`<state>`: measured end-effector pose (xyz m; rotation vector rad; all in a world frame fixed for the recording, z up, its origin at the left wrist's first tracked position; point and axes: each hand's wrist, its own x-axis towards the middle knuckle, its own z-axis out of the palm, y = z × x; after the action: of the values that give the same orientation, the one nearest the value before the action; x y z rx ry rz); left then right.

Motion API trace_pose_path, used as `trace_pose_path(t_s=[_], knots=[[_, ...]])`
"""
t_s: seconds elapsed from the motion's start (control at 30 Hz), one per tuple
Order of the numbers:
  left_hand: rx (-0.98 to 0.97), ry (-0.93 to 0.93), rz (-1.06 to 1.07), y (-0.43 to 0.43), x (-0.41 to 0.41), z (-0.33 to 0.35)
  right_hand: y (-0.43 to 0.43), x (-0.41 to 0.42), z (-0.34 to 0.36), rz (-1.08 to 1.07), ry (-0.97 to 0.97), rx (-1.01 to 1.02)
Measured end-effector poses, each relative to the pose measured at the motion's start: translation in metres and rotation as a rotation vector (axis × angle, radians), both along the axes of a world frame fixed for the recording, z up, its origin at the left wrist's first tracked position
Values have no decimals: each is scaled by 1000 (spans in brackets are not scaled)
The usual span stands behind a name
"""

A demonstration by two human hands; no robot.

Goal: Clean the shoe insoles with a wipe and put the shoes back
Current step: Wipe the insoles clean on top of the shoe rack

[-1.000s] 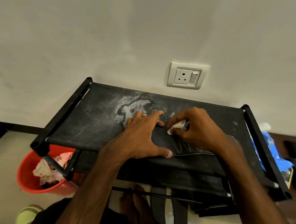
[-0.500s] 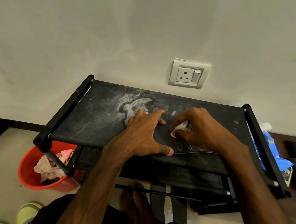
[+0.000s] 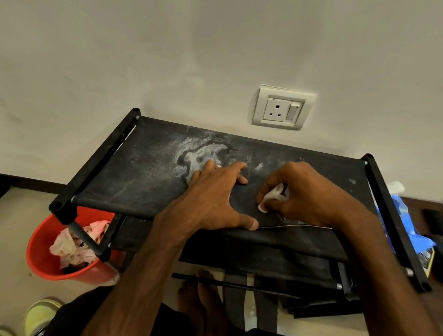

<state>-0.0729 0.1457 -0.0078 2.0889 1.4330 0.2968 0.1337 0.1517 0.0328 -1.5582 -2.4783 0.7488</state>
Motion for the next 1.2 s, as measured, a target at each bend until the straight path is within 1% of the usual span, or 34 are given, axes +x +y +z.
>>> trace_pose_path(t_s=[0.07,0.2,0.3,0.37,0.43,0.5,0.57,0.63,0.73,0.8,0.9,0.97,1.03,1.1,1.2], knots=[[-1,0,2,0,0,0,1,0,-2,12,3,-5],[10,-3,1,0,0,-1,-2,12,5,57,-55,-170],[15,-2,-3,0,0,-1,-4,12,7,69,-76,-177],[14,-1,-3,0,1,-1,-3,7,4,41,-28,-117],[5,-4,-2,0,1,-1,0,-3,-4,-12,3,6],[-7,-6,-1,1,0,-1,3,-12,-10,-85,-10,91],[-13,-6,-4,1,0,-2,5,-15,-12,-97,-34,119],[-7,-7,-6,1,0,-2,4,-11,-11,-30,-39,71],[4,-13,-4,1,0,-3,-2,-3,-1,81,7,-94],[13,-8,-8,1,-1,-4,-4,-1,1,90,22,-127],[8,-4,-9,2,-1,-4,1,-5,-9,-19,32,23],[8,5,-10,2,-1,-4,5,-15,-16,-136,-10,129],[-3,2,-7,1,0,-4,7,-19,-19,-158,-66,164],[-4,0,-6,1,1,-3,5,-15,-16,-97,-85,124],[15,4,-5,0,2,-2,-3,-7,-6,23,-26,-25]])
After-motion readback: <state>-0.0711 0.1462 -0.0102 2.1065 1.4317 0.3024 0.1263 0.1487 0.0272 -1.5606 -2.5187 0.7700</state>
